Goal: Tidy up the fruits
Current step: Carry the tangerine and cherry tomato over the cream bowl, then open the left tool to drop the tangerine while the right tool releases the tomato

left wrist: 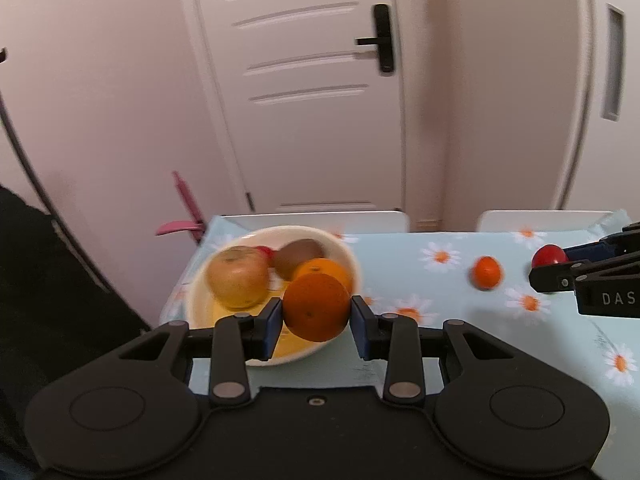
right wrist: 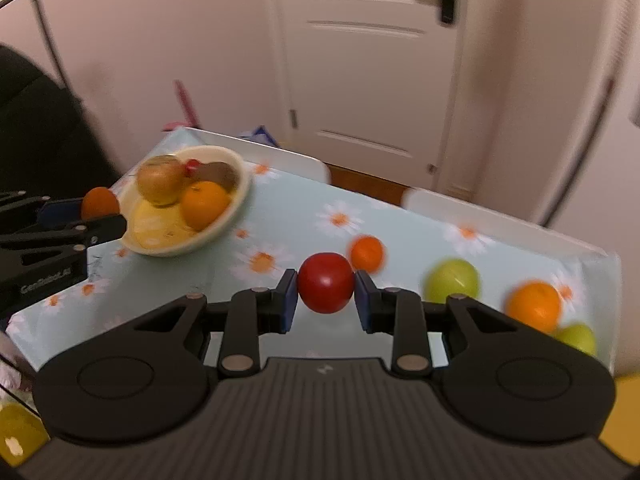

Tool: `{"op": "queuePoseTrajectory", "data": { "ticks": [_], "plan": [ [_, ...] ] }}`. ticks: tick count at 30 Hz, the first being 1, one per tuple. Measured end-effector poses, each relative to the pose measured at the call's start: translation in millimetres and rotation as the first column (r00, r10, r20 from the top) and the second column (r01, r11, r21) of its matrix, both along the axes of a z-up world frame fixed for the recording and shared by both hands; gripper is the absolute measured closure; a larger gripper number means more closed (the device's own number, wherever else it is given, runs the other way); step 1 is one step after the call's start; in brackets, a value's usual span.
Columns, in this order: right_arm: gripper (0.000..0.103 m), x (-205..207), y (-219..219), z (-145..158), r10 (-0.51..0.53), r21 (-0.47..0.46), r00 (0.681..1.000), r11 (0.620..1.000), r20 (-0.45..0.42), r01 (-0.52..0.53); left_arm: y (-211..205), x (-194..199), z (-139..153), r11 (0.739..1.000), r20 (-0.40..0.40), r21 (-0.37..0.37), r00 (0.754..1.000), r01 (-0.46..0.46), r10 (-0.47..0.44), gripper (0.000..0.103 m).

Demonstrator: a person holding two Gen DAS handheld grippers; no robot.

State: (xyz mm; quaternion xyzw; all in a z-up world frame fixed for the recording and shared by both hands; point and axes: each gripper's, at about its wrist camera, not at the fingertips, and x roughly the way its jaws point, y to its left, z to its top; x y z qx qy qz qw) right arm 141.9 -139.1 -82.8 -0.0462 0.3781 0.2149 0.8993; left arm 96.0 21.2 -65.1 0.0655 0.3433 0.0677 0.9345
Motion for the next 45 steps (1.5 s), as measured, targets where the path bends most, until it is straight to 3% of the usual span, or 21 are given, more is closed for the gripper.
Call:
{"op": "queuePoseTrajectory", "data": {
  "ticks": [13,22,31,32,34,35,45],
  "plan": [
    [0.058,31,87,-6,0.052,0.025,0.998,0.998,-0.036,-0.051,77,35,-24,0.998,-0.073,0.053,0.997,-0.020,0.024,0.063],
    [0.058,49,131,-30,0.001,0.025,0.995,1.000,-0.099,0.001,114,72,-59,0.997,-0.168,0.052,0.985,0.057,-0.047,0.063],
    [0.058,59,142,-43,-0.067,0.028,0.988,0.997,-0.141,0.071,124,89,-77,0.991,-0.226,0.027,0.966,0.135,-0.125,0.062],
    [0.058,59,142,-44,-0.072,0.029,0.987,0.997,-0.142,0.077,125,89,-76,0.989,-0.226,0.022,0.965,0.143,-0.135,0.060],
    [0.058,59,141,-43,-0.081,0.032,0.986,0.996,-0.143,0.086,127,86,-73,0.988,-0.210,0.011,0.967,0.151,-0.145,0.018],
    [0.058,59,140,-42,-0.084,0.033,0.986,0.995,-0.144,0.089,127,83,-70,0.989,-0.191,0.017,0.971,0.150,-0.144,0.012],
    [0.058,59,142,-39,-0.051,0.033,0.987,0.998,-0.150,0.056,121,55,-59,0.987,-0.166,0.029,0.974,0.161,-0.154,0.008]
  ]
}}
